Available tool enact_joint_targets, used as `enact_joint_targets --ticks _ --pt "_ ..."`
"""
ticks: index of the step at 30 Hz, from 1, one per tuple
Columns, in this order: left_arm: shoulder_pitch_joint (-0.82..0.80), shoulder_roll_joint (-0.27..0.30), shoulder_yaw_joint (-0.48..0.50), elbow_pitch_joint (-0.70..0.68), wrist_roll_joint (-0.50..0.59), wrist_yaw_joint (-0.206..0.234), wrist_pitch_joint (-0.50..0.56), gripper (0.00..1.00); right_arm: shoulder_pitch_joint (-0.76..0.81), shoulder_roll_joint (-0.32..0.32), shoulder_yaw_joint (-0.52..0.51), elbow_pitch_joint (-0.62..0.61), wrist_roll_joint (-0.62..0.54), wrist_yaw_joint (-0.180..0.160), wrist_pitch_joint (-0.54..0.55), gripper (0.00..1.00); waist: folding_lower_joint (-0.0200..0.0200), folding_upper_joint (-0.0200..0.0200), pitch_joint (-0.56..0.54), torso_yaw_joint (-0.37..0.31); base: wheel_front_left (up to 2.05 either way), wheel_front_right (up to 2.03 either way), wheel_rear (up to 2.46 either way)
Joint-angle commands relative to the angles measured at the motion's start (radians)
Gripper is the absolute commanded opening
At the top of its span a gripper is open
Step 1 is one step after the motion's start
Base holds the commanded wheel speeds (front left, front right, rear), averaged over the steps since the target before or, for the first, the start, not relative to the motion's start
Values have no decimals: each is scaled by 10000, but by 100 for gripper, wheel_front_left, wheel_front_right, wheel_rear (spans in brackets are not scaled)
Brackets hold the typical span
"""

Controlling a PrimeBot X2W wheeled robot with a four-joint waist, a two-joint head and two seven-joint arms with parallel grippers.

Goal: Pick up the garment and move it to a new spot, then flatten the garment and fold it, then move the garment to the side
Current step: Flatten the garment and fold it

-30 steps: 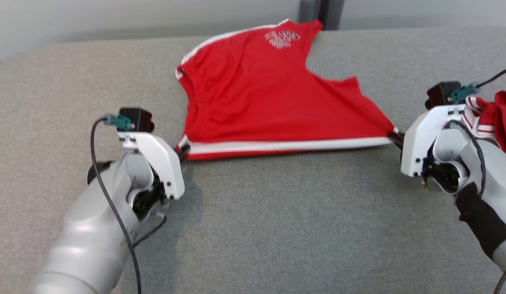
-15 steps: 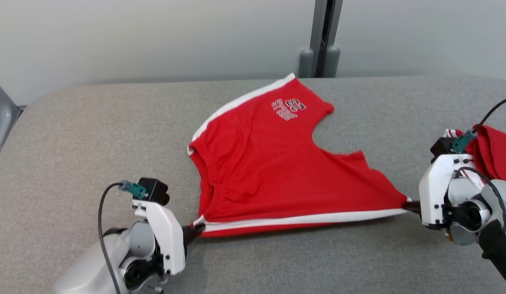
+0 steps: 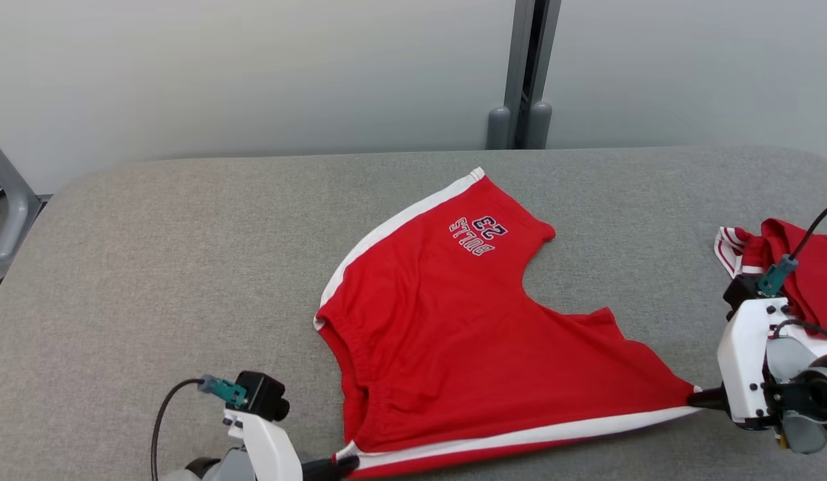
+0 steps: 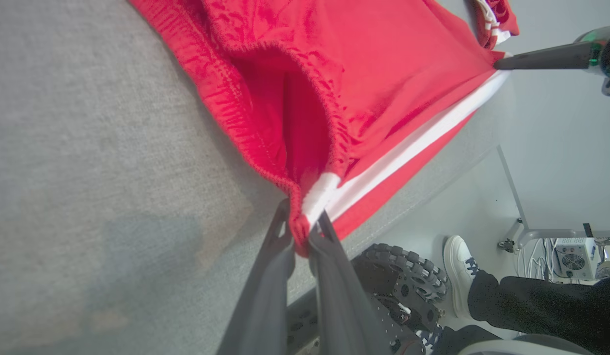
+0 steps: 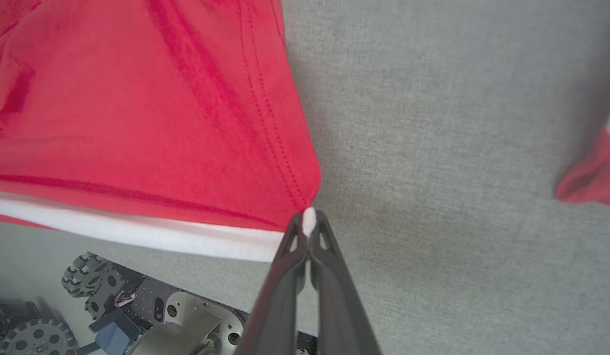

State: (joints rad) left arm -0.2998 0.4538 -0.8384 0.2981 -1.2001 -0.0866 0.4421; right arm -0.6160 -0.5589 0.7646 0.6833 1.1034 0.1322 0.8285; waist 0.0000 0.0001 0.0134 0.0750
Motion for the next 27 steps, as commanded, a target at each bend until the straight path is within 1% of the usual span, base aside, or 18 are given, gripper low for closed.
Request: enact_joint_targets --ticks 1,5,6,7,14,17,21,27 --pt "271 218 19 -174 -96 108 75 0 247 -310 -50 -179 -11 -27 164 0 0 -1 -4 -3 0 0 0" --pt "682 444 -6 -1193 -294 365 262 0 559 -644 -458 -977 -91 -26 429 0 0 -1 109 39 0 0 0" --pt "758 471 -2 -1401 -387 359 336 0 581 -686 -622 -1150 -146 -26 426 0 0 -1 160 62 0 0 0" --pt "830 559 -34 -1817 -561 277 526 0 544 -710 -996 -1370 -237 -24 400 0 0 -1 290 117 0 0 0" --pt "518 452 614 -2734 -1786 137 902 0 -68 -381 -2315 -1889 -804 -18 856 0 0 -1 1034 529 0 0 0" --pt "241 353 1015 -2801 -2279 113 963 0 -440 -232 -2919 -1905 -1109 -18 1231 0 0 -1 1339 803 0 0 0" --pt "-175 261 1306 -2677 -2433 100 916 0 -933 -40 -3476 -1867 -1585 -18 1564 0 0 -1 1658 1098 0 0 0" --pt "-901 -305 1708 -2157 -2729 -34 711 0 -1902 675 -4253 -1910 -2602 -17 1722 0 0 -1 2134 1660 0 0 0"
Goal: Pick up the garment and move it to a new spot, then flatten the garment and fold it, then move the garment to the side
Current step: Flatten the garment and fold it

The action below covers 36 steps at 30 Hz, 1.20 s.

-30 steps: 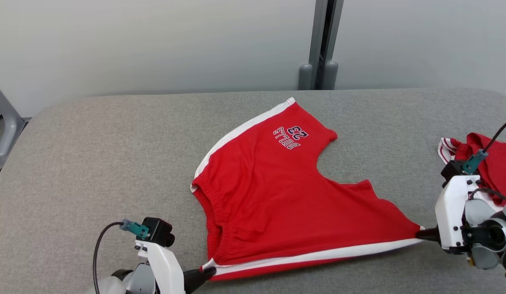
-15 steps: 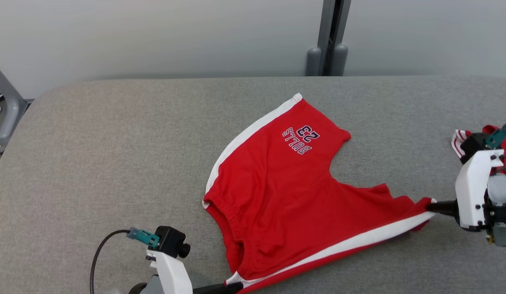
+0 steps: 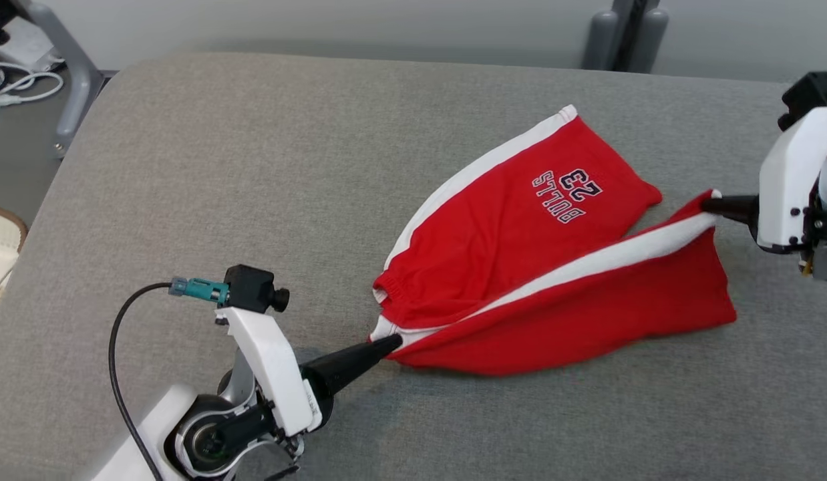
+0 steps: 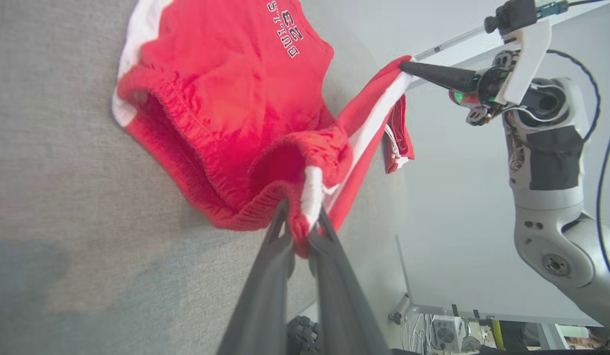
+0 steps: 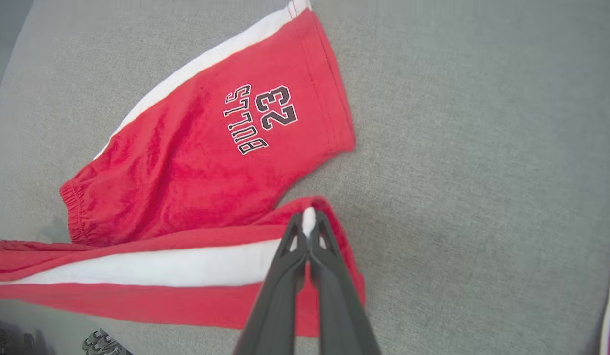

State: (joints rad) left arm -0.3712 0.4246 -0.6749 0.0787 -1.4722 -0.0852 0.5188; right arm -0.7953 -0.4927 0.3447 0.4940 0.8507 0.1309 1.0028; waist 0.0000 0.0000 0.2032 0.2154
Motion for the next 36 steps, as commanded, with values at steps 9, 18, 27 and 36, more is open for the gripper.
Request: enact_joint_targets --ticks 9,18,27,36 --pt "-857 -1304 550 1229 -823 -196 -432 0 -1263 886 -820 752 -1234 -3 -266 0 0 0 782 979 0 0 0" --pt "-1591 -2507 801 2447 -1533 -283 -447 0 -2652 1076 -1339 2163 -2498 -3 -688 0 0 0 1490 1594 0 0 0" --pt "-2276 -3356 1310 3657 -2178 -326 -858 0 -3524 1214 -1489 3174 -3195 -3 -1680 0 0 0 2009 1984 0 0 0" --pt "-2599 -3624 1071 4071 -2197 -444 -1165 0 -3796 1069 -1122 3612 -3208 -3 -2682 0 0 0 2239 2192 0 0 0"
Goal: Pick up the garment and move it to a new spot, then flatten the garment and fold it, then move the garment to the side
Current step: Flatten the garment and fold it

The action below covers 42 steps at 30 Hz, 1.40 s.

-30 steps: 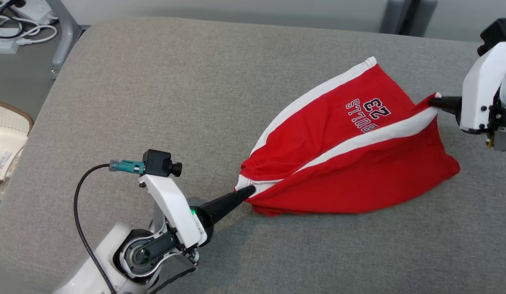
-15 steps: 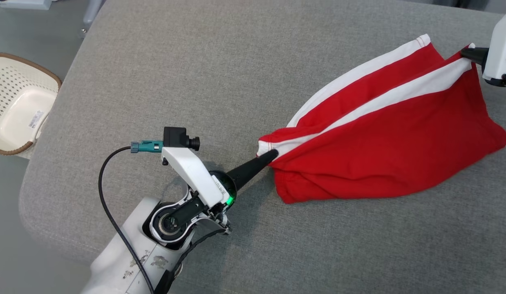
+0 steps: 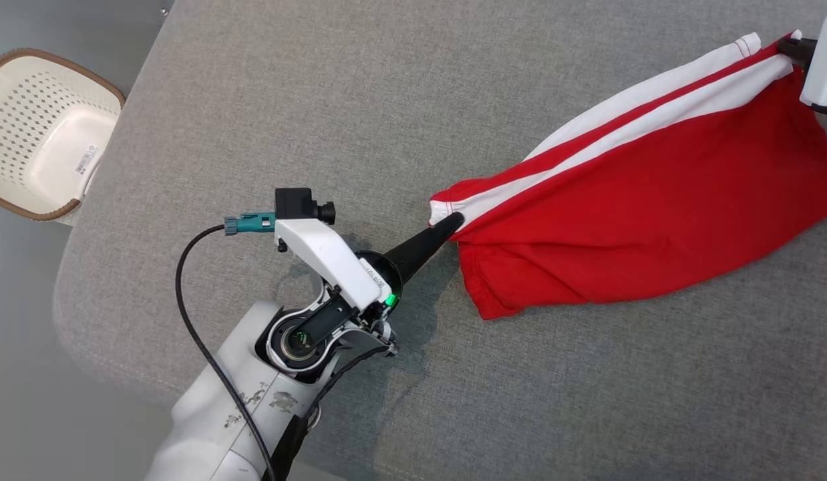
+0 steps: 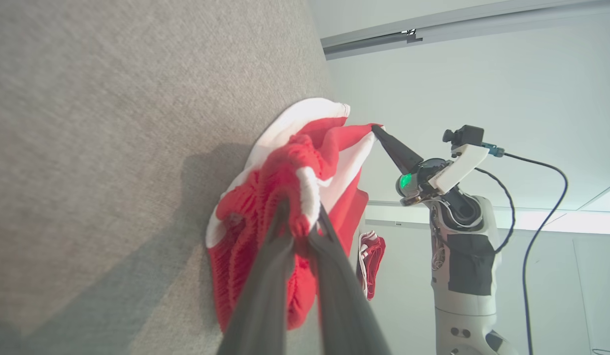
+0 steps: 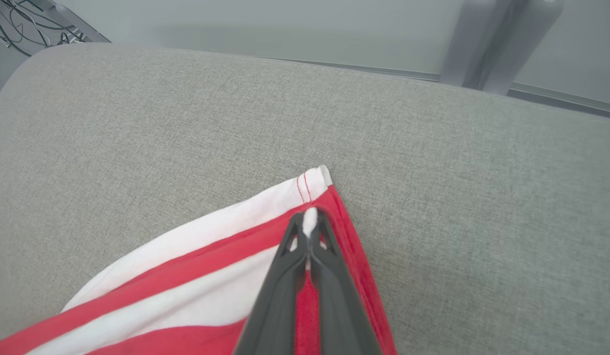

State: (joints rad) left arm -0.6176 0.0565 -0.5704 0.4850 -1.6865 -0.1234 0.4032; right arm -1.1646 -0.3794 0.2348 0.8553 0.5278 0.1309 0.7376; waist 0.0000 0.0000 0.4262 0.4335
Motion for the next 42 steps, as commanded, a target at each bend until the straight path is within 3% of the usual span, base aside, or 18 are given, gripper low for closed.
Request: enact_joint_targets --ticks 1,16,17,18,32,33,34,35,42 --pt "-156 44 -19 27 -70 -72 -52 0 -136 -89 41 41 32 -3 -131 0 0 0 36 29 0 0 0" --pt "-746 -26 -982 -92 -1012 -89 -960 0 -691 -161 815 778 467 -3 -1382 2 0 0 348 107 0 0 0" --pt "-787 -30 -1051 -79 -1050 -90 -1021 0 -738 -187 842 803 475 -3 -1525 31 0 0 363 104 0 0 0" --pt "-834 -33 -1116 -58 -1101 -90 -1065 0 -784 -206 826 879 495 -3 -1654 100 0 0 377 102 0 0 0" --pt "-1321 -29 -1356 964 -1353 -90 -2091 0 -612 -36 1464 994 1238 -3 -3750 100 0 0 206 -287 0 0 0" --pt "-1349 -26 -1381 1135 -1306 -90 -2159 43 -529 -63 1496 931 1356 -3 -3921 100 0 0 152 -342 0 0 0" --pt "-1393 -28 -1413 1310 -1225 -90 -2264 96 -438 -93 1531 849 1489 -3 -4113 100 0 0 90 -396 0 0 0" --pt "-1403 -28 -1446 1485 -1192 -90 -2335 100 -331 -117 1579 767 1618 -3 -4313 100 0 0 16 -454 0 0 0" --pt "-1553 193 -1558 2396 -5 -91 -3831 100 1061 -399 2209 -378 2582 -3 -6261 100 0 0 -827 -984 0 0 0"
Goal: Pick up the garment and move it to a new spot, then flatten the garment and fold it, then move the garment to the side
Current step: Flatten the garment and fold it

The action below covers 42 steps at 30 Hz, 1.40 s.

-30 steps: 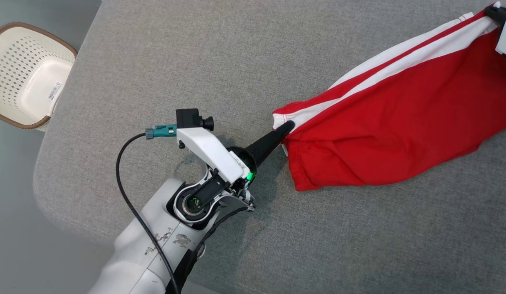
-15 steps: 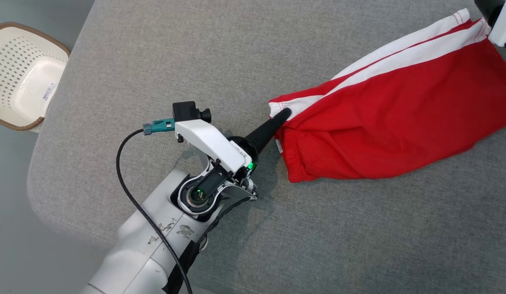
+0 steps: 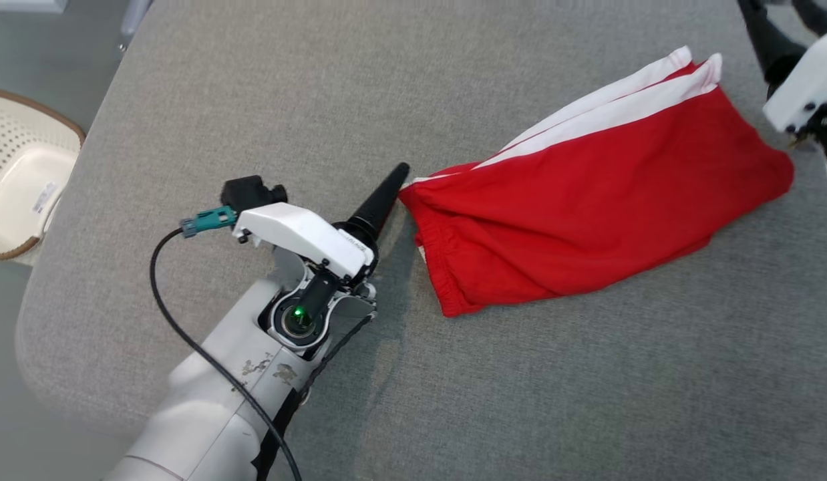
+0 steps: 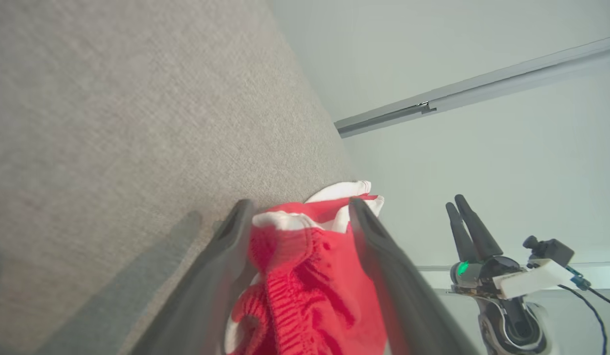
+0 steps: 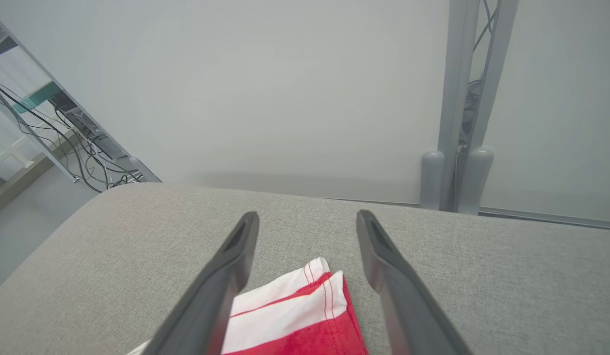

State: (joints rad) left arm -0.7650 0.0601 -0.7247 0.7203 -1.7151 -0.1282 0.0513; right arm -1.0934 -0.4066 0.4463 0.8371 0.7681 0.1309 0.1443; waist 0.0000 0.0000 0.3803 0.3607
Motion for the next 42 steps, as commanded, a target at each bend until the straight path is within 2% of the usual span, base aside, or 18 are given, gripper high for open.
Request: enact_joint_targets --ticks 1,2,8,12,16,21,24,28,32,37,42 --pt "-37 238 -12 37 463 -43 -606 100 549 -181 140 -333 292 -3 -581 100 0 0 -506 -333 0 0 0" --pt "-37 238 -12 37 463 -43 -606 100 549 -181 140 -333 292 -3 -581 100 0 0 -506 -333 0 0 0" --pt "315 971 -242 -169 2135 -42 -2688 100 1796 -285 618 -988 428 -3 -2058 100 0 0 -1318 -879 0 0 0" --pt "711 1382 -18 -319 3597 -36 -3149 100 2583 -339 866 -1246 190 -3 -2965 100 0 0 -1816 -1218 0 0 0" --pt "1689 1417 1594 -1203 5842 264 -3150 100 3386 -229 927 -1288 -188 -3 -3604 100 0 0 -2211 -1526 0 0 0" --pt "3395 1037 3275 -2584 8248 437 -3156 100 4338 122 586 -1294 -399 -3 -3931 100 0 0 -2590 -1820 0 0 0" --pt "4428 648 3992 -3136 9156 379 -3156 100 4928 408 322 -1276 -380 -2 -3997 100 0 0 -2742 -1905 0 0 0" --pt "5388 312 4561 -3488 9941 244 -3157 100 5492 726 -70 -1099 -252 -2 -4028 100 0 0 -2821 -1866 0 0 0" --pt "5830 103 4716 -3551 10350 129 -3157 100 5731 955 -403 -800 78 -3 -3711 100 0 0 -2763 -1655 0 0 0" --pt "5863 3 4726 -3457 10600 41 -3158 100 5613 1288 -777 -366 806 -2 -2927 100 0 0 -2605 -1221 0 0 0" --pt "5701 -55 4665 -3434 10650 -2 -3158 100 5273 1334 -1181 299 1527 -2 -1995 100 0 0 -2366 -655 0 0 0"
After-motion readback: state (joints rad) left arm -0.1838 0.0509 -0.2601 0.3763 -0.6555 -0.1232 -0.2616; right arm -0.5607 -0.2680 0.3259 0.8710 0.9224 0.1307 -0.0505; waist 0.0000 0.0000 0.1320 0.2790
